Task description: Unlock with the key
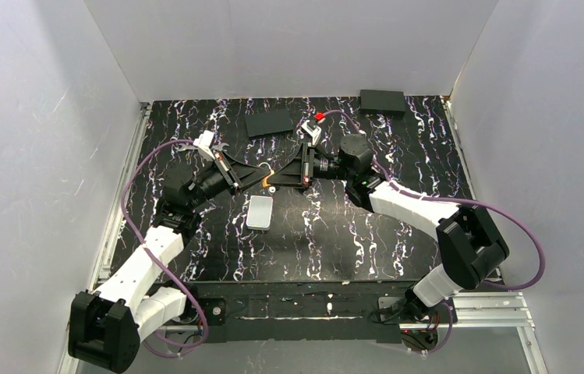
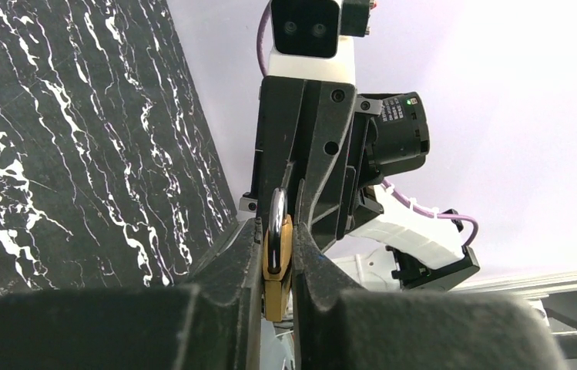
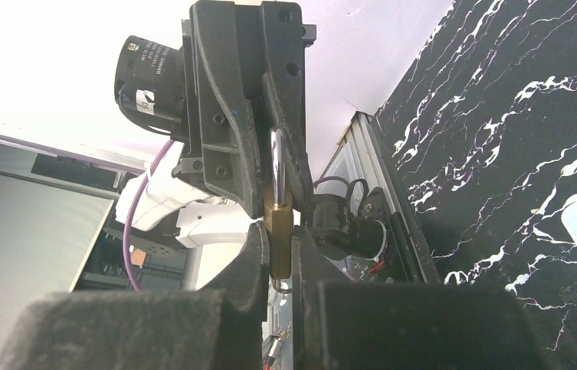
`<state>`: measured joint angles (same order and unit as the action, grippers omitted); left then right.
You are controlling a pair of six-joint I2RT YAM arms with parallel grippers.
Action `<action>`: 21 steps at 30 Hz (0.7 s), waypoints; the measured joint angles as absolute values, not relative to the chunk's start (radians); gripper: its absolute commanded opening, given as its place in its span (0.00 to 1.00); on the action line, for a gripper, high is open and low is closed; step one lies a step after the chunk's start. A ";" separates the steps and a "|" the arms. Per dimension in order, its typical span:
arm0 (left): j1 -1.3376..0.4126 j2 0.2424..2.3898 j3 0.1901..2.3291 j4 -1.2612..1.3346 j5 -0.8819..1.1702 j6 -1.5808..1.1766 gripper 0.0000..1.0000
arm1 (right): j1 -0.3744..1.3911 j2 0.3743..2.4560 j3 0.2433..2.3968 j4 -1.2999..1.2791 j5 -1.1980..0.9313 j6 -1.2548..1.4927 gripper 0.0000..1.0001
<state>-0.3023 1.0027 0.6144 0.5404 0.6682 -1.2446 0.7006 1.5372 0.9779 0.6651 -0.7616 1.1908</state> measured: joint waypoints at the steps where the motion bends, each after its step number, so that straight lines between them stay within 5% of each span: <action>1: -0.303 1.003 0.613 0.546 0.668 -1.245 0.00 | 0.700 1.538 0.978 0.668 -0.762 1.195 0.01; 2: -0.303 1.002 0.612 0.550 0.667 -1.246 0.00 | 0.700 1.538 0.978 0.670 -0.763 1.198 0.04; 6: -0.303 1.001 0.603 0.559 0.661 -1.253 0.00 | 0.700 1.538 0.978 0.663 -0.767 1.194 0.53; 8: -0.304 1.000 0.594 0.551 0.648 -1.254 0.00 | 0.700 1.535 0.979 0.633 -0.770 1.157 0.65; 21: -0.305 1.000 0.573 0.530 0.582 -1.280 0.00 | 0.716 1.311 1.039 0.084 -0.569 0.693 0.79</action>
<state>-0.3046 1.0000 0.5732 0.5297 0.5819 -1.2797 0.7158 1.3113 1.0386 0.0841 -0.5686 0.6930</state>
